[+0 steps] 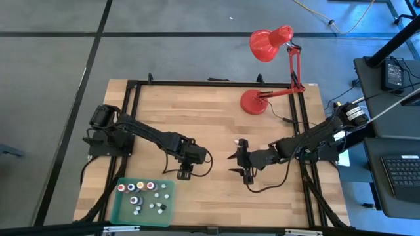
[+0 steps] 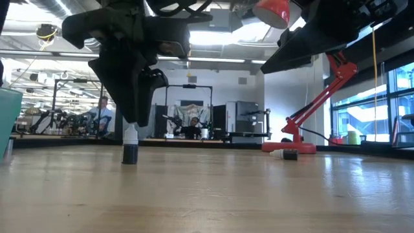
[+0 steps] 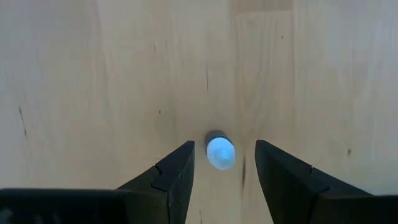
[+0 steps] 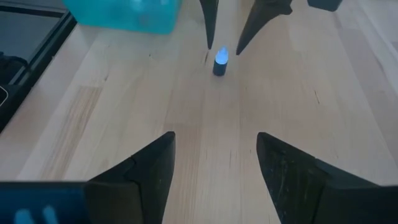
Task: Pick & Place food coloring
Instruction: Put the black food coloring into the blue bin
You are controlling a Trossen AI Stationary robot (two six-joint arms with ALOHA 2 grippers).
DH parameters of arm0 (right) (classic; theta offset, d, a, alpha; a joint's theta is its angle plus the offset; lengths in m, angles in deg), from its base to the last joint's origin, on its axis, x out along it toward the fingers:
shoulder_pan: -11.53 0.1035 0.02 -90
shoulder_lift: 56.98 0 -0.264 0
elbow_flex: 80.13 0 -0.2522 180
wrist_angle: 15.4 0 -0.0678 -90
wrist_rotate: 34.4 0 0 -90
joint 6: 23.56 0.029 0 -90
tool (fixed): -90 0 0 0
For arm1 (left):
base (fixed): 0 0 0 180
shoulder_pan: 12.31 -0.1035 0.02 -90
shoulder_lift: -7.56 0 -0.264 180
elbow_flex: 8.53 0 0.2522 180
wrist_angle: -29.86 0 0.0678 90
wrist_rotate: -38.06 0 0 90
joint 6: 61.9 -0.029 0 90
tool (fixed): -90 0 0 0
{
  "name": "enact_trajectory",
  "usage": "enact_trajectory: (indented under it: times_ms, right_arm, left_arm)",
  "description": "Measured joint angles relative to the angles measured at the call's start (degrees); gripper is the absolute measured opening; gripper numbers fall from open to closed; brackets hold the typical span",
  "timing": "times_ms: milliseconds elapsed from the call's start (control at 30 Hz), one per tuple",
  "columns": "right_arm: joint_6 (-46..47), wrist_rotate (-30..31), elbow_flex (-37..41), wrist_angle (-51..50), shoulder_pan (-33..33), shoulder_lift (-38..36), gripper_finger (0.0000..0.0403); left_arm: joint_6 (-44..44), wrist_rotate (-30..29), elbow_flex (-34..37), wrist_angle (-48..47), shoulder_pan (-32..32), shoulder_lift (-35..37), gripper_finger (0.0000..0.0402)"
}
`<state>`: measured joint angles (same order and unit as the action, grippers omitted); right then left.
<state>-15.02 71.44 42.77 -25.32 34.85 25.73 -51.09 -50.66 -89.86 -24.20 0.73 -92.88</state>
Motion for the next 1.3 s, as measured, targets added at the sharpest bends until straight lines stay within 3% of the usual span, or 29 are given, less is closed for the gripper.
enact_trajectory:
  times_ms: [1300]
  right_arm:
    - [0.0,0.0,0.0,0.0,0.0,0.0,0.0227]
  left_arm:
    - [1.9,0.1,0.9,3.8,0.8,-3.5,0.0147]
